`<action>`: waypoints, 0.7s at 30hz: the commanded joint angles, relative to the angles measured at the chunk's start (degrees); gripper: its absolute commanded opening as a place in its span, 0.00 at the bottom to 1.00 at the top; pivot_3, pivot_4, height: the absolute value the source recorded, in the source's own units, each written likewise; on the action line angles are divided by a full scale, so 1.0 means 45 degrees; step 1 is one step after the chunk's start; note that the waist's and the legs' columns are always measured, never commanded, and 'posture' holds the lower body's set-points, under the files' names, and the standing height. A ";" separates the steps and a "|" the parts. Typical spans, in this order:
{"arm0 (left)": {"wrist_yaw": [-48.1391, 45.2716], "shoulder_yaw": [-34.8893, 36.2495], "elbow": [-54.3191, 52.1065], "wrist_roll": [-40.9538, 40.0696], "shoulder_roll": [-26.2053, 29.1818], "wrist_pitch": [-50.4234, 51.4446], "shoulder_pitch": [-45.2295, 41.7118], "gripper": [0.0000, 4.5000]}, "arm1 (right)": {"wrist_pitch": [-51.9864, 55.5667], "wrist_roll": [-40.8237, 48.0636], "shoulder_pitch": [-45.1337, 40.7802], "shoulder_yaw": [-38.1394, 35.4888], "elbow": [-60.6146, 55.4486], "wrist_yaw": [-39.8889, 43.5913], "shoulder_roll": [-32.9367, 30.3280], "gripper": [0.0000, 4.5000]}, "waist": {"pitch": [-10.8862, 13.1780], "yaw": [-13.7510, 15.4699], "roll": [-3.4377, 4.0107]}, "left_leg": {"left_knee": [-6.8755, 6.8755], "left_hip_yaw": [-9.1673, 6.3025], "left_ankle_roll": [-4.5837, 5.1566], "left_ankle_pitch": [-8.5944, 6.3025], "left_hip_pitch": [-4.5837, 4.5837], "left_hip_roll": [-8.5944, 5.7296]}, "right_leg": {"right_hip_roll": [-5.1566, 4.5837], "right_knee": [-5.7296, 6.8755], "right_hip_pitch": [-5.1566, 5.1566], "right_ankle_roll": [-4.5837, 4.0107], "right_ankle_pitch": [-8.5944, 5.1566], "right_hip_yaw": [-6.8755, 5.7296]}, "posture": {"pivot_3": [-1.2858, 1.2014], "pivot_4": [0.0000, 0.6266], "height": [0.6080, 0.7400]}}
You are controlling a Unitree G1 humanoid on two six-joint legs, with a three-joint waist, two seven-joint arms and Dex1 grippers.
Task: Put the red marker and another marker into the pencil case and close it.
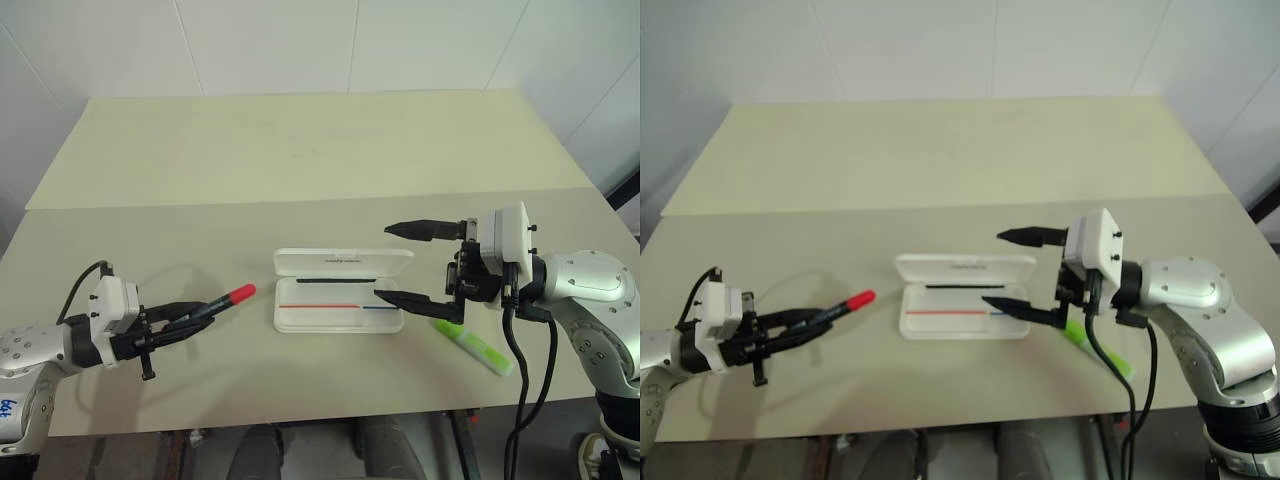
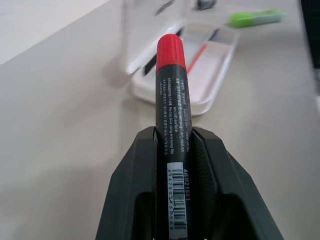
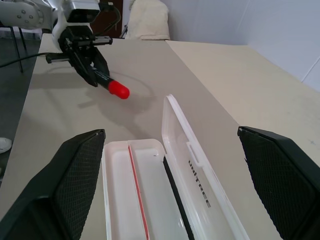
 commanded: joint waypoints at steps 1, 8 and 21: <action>-0.0527 -0.0908 -0.0503 0.0112 0.0202 -0.0139 -0.0570 0.14 | -0.0191 0.0036 0.0075 -0.0142 -0.0357 -0.0062 0.0062 1.00 | 0.0000 0.0022 -0.0001 | 0.0000 0.0000 0.0000 0.0000 -0.0002 0.0000 | 0.0000 0.0000 0.0000 0.0001 -0.0001 0.0000 | 0.52 0.24 1.00; -0.0829 -0.3291 0.0316 0.1371 -0.0273 -0.0684 -0.2844 0.14 | -0.0119 -0.0020 0.0273 -0.0177 -0.0738 -0.0482 0.0219 1.00 | 0.0002 0.0046 -0.0004 | 0.0008 -0.0002 0.0001 0.0001 0.0001 -0.0002 | 0.0004 0.0018 0.0002 0.0003 -0.0001 0.0001 | 0.52 0.24 1.00; 0.0316 -0.5931 0.2058 0.3756 -0.1923 -0.1137 -0.6193 0.14 | 0.0285 0.0240 0.1417 -0.0936 -0.1790 -0.1328 -0.0108 1.00 | 0.0005 0.0097 -0.0010 | 0.0027 -0.0012 0.0004 0.0003 0.0005 -0.0003 | 0.0018 0.0057 0.0004 0.0017 -0.0005 0.0012 | 0.52 0.24 1.00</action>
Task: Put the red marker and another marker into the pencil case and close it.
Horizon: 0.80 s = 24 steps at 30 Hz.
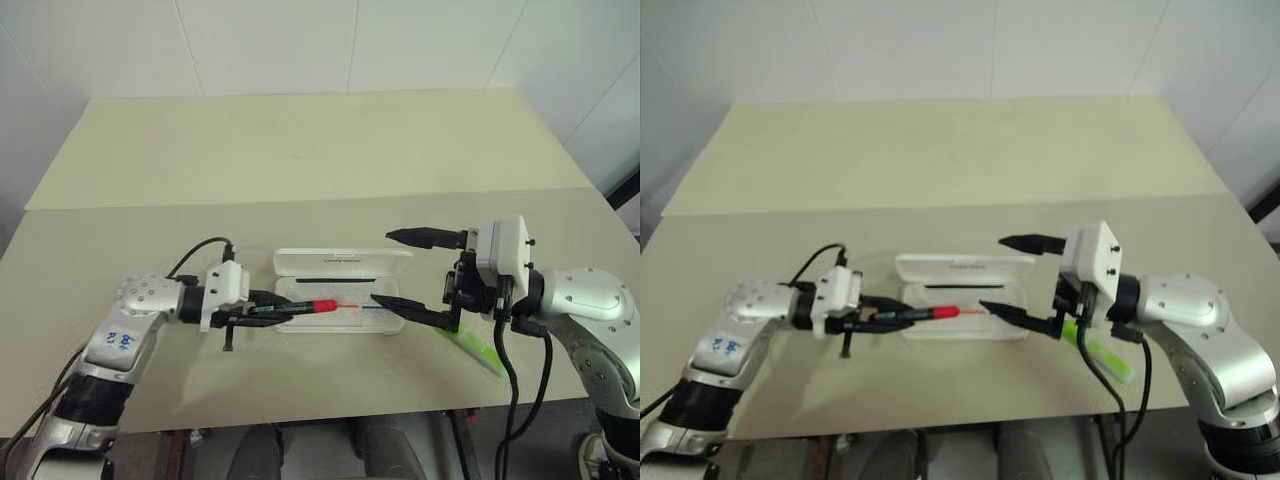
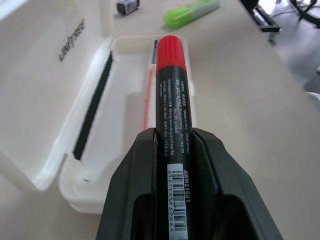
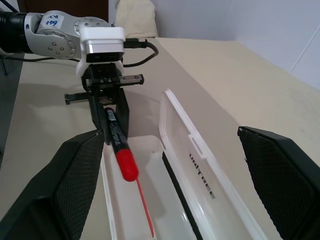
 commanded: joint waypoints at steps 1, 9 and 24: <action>0.0362 -0.0305 0.0294 0.0578 -0.0257 -0.0388 -0.0649 0.14 | 0.0109 0.0371 0.0261 -0.0713 -0.0723 -0.0160 -0.0283 1.00 | 0.0000 0.0026 0.0000 | 0.0001 0.0000 0.0000 0.0000 0.0002 -0.0001 | -0.0001 0.0000 0.0003 0.0000 0.0000 0.0000 | 0.52 0.24 1.00; 0.1259 -0.1143 0.0854 0.1706 -0.1166 -0.0338 -0.1966 0.14 | 0.0404 0.0631 0.1674 -0.1334 -0.1307 0.0109 -0.0976 1.00 | 0.0000 0.0260 -0.0001 | 0.0001 -0.0001 0.0001 0.0001 -0.0003 -0.0004 | 0.0003 -0.0004 0.0005 0.0005 -0.0002 0.0004 | 0.52 0.24 1.00; 0.1765 -0.1958 0.0896 0.2655 -0.1775 -0.0357 -0.2122 0.14 | 0.0664 0.1019 0.1695 -0.1347 -0.1716 -0.0323 -0.0956 1.00 | 0.0001 0.0290 -0.0003 | 0.0008 -0.0003 0.0002 0.0002 0.0002 -0.0005 | 0.0005 -0.0002 0.0013 0.0009 -0.0002 0.0005 | 0.52 0.24 1.00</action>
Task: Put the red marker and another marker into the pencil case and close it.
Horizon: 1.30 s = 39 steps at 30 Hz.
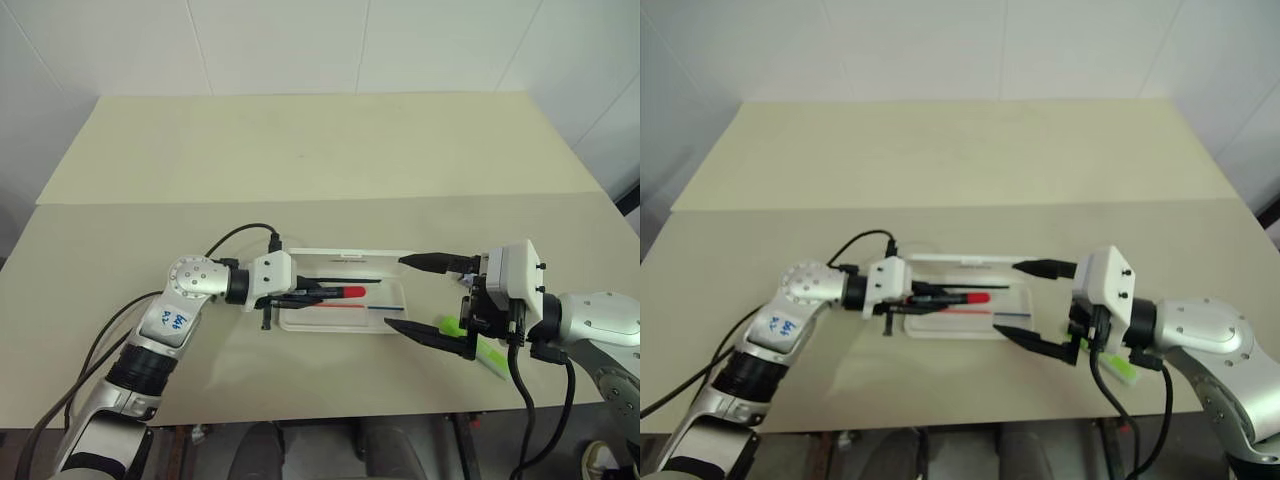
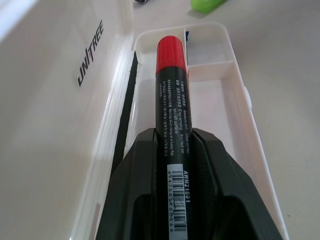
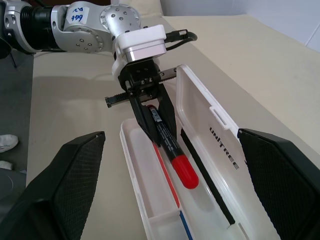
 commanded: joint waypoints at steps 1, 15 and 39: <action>0.0445 -0.0238 0.0009 0.0425 -0.0299 -0.0094 -0.0286 0.14 | 0.0017 0.0348 -0.0111 -0.0380 -0.0657 -0.0168 -0.0125 1.00 | 0.0000 0.0032 0.0000 | 0.0000 -0.0002 0.0000 0.0000 -0.0001 0.0000 | 0.0000 0.0001 0.0000 0.0000 0.0000 0.0000 | 0.52 0.24 1.00; 0.0550 -0.0266 -0.0036 0.0527 -0.0760 -0.0095 -0.0428 0.57 | 0.0148 0.0585 -0.0102 -0.0289 -0.0891 -0.0526 -0.0070 1.00 | -0.0001 0.0019 -0.0001 | 0.0011 -0.0007 0.0000 0.0000 0.0000 -0.0005 | -0.0001 0.0002 0.0010 0.0006 0.0002 0.0000 | 0.52 0.24 1.00; -0.1250 0.4272 -0.5354 -0.4793 0.2822 0.2801 0.4416 1.00 | -0.1210 -0.1044 0.3552 -0.2566 0.2436 0.0848 -0.0205 1.00 | 0.0000 -0.0042 -0.0008 | 0.0007 -0.0003 0.0001 0.0000 0.0018 -0.0002 | -0.0002 -0.0006 0.0013 -0.0001 -0.0002 0.0002 | 0.52 0.24 1.00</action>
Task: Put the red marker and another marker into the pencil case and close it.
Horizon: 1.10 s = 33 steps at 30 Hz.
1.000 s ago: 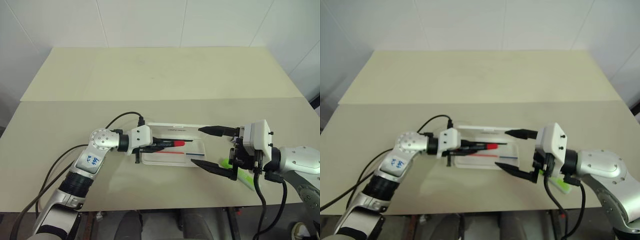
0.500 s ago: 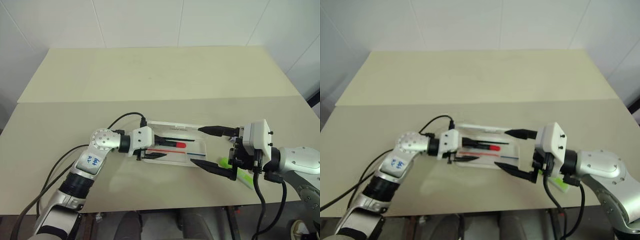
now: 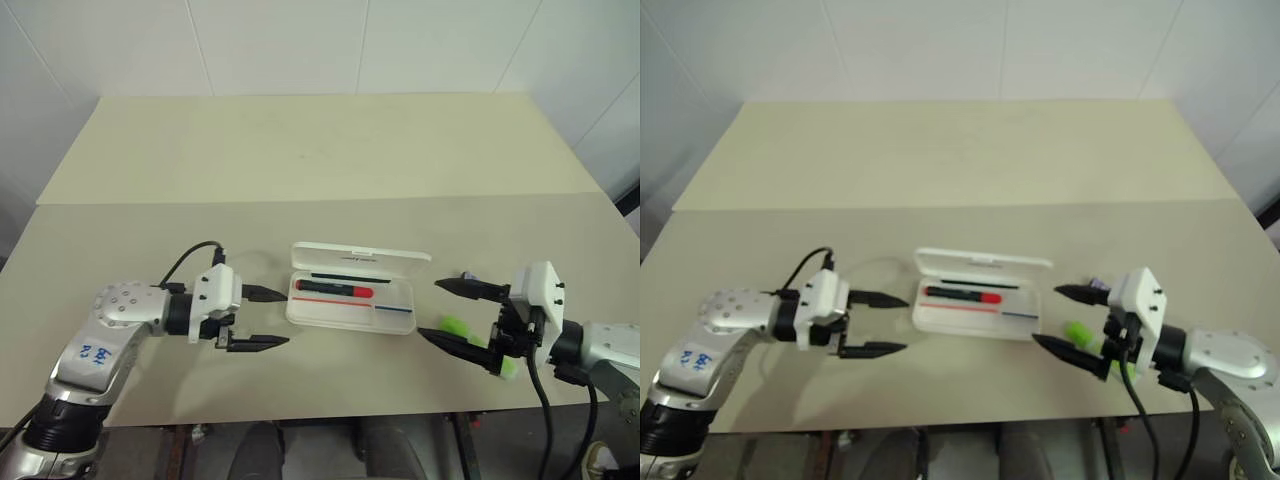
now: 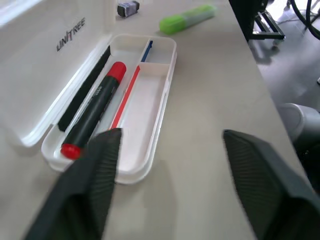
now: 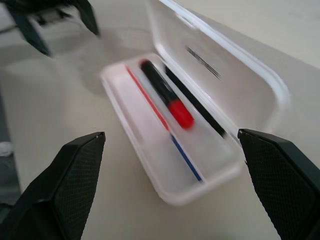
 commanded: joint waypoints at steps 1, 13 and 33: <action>-0.0033 0.0733 -0.0725 -0.0815 0.0092 -0.0156 0.0409 1.00 | -0.0497 -0.0464 0.0473 -0.0887 0.0386 0.0197 -0.0191 1.00 | 0.0001 -0.0015 0.0000 | 0.0002 -0.0001 0.0000 0.0000 0.0002 0.0000 | 0.0001 -0.0002 0.0002 -0.0001 0.0001 0.0000 | 0.52 0.24 1.00; 0.0144 0.0662 -0.1040 -0.1744 -0.0181 -0.0027 -0.0045 1.00 | -0.0804 -0.1154 0.1081 -0.0661 0.2316 0.0623 0.0284 1.00 | 0.0001 -0.0035 -0.0003 | -0.0001 0.0003 0.0000 0.0000 -0.0002 0.0000 | 0.0002 -0.0011 0.0002 -0.0001 0.0002 0.0003 | 0.52 0.24 1.00; 0.0511 0.0977 -0.1638 -0.2210 0.0187 0.0603 -0.0007 1.00 | -0.1652 -0.2572 0.1417 0.0370 0.4052 0.0030 0.1337 1.00 | -0.0010 -0.0032 -0.0020 | 0.0005 0.0003 -0.0001 0.0000 0.0005 -0.0002 | 0.0003 -0.0010 0.0012 0.0000 0.0002 0.0010 | 0.52 0.24 1.00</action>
